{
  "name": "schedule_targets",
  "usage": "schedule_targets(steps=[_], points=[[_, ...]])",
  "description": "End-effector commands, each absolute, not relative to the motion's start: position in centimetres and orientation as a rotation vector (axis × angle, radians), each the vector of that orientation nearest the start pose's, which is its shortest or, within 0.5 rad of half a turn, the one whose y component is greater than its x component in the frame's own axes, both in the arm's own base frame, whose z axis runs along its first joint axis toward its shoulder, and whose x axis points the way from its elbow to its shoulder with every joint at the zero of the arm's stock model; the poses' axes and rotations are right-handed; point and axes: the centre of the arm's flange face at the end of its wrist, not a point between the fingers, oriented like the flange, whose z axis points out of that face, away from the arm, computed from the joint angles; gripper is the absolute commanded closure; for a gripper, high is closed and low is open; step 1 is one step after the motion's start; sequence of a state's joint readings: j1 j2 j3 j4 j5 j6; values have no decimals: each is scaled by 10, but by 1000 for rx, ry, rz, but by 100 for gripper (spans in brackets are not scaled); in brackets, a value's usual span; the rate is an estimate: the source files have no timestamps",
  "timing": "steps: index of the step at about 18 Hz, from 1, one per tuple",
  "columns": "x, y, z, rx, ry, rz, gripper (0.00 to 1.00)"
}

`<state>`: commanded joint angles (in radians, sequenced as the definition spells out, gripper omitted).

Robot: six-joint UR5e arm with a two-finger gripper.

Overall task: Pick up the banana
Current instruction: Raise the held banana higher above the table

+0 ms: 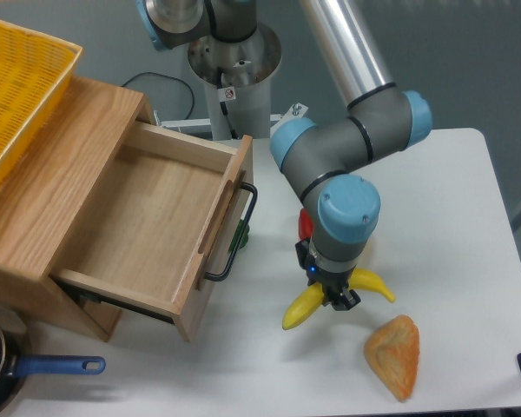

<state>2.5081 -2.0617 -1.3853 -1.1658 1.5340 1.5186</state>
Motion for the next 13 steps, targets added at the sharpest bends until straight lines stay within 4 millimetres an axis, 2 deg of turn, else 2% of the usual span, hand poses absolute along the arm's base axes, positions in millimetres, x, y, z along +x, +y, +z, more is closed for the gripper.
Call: schedule_targets(steps=[1, 5, 9, 13], points=[[-467, 514, 336, -2936, 891, 134, 67], [-458, 510, 326, -2892, 1057, 106, 67], [-463, 510, 315, -2893, 1055, 98, 67], [-464, 511, 316, -2896, 1044, 103, 67]])
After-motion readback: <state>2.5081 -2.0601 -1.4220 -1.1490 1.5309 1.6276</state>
